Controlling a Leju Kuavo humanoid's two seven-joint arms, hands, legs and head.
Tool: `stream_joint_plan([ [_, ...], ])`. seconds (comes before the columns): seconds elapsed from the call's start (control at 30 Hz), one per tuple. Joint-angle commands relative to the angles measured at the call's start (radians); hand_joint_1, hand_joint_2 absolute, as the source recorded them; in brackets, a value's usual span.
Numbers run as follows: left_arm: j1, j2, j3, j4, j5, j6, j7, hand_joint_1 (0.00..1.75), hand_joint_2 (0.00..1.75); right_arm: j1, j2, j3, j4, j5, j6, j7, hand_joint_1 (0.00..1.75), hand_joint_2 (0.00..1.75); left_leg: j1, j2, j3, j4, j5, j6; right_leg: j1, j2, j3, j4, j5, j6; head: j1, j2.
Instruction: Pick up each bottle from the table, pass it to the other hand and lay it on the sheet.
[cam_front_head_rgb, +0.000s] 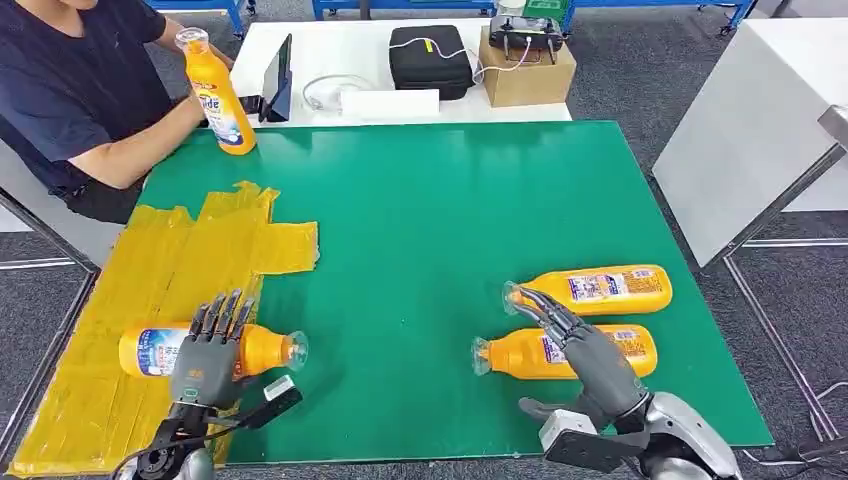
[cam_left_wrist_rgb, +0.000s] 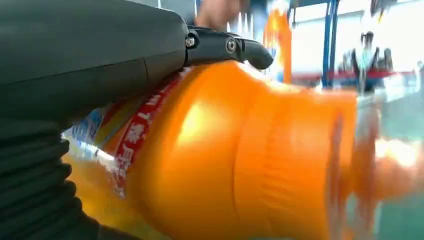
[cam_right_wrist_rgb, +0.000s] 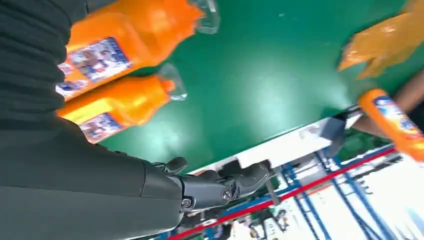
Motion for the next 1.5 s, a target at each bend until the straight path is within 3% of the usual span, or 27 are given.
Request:
stream_joint_plan([
  [0.03,0.065,-0.015,0.066,-0.091,0.198,-0.179,-0.118,0.00,0.00,0.051,0.024,-0.087,0.091,0.039,-0.010,0.024,0.00,1.75,0.001,0.003,0.001,-0.001,-0.001,0.001,0.001,0.002,0.001,-0.002,0.001,-0.001,0.000,0.000],
  [0.23,0.099,-0.026,0.124,-0.234,0.425,-0.345,-0.224,0.00,0.00,0.037,-0.005,-0.133,0.147,0.078,0.003,0.069,0.00,1.75,0.000,0.003,0.002,0.000,-0.001,0.001,0.000,0.002,0.000,-0.001,0.000,-0.001,0.000,0.000],
  [0.9,0.100,-0.031,0.137,-0.241,0.442,-0.352,-0.229,0.00,0.00,0.031,-0.003,-0.137,0.156,0.086,0.012,0.080,0.00,1.75,0.000,0.003,-0.001,-0.001,-0.001,0.001,0.001,0.001,-0.003,-0.002,0.001,-0.001,0.000,0.000],
  [1.17,0.103,-0.060,0.208,-0.331,0.650,-0.528,-0.323,0.00,0.00,-0.020,-0.020,-0.173,0.264,0.101,0.060,0.095,0.00,1.75,0.000,0.003,-0.003,0.000,-0.001,0.001,0.000,0.001,-0.006,-0.001,0.001,0.000,0.000,0.000],
  [1.3,0.083,-0.063,0.197,-0.341,0.653,-0.531,-0.321,0.00,0.00,-0.070,-0.034,-0.181,0.344,0.100,0.093,0.111,0.00,1.75,0.000,0.003,-0.004,0.000,0.000,0.001,0.000,0.001,-0.006,-0.001,0.001,0.000,0.000,0.000],
  [1.33,0.074,-0.061,0.186,-0.329,0.652,-0.539,-0.322,0.00,0.00,-0.073,-0.060,-0.170,0.364,0.121,0.127,0.161,0.00,1.75,0.000,0.003,-0.003,0.000,-0.001,0.001,0.001,0.001,-0.005,-0.002,0.001,-0.001,0.000,0.000],
  [1.5,0.053,-0.059,0.162,-0.292,0.651,-0.536,-0.323,0.00,0.00,-0.057,-0.096,-0.189,0.396,0.111,0.120,0.148,0.00,1.75,0.000,0.000,-0.003,0.000,0.000,0.001,0.000,-0.002,-0.004,-0.002,0.001,-0.001,0.000,0.000],
])
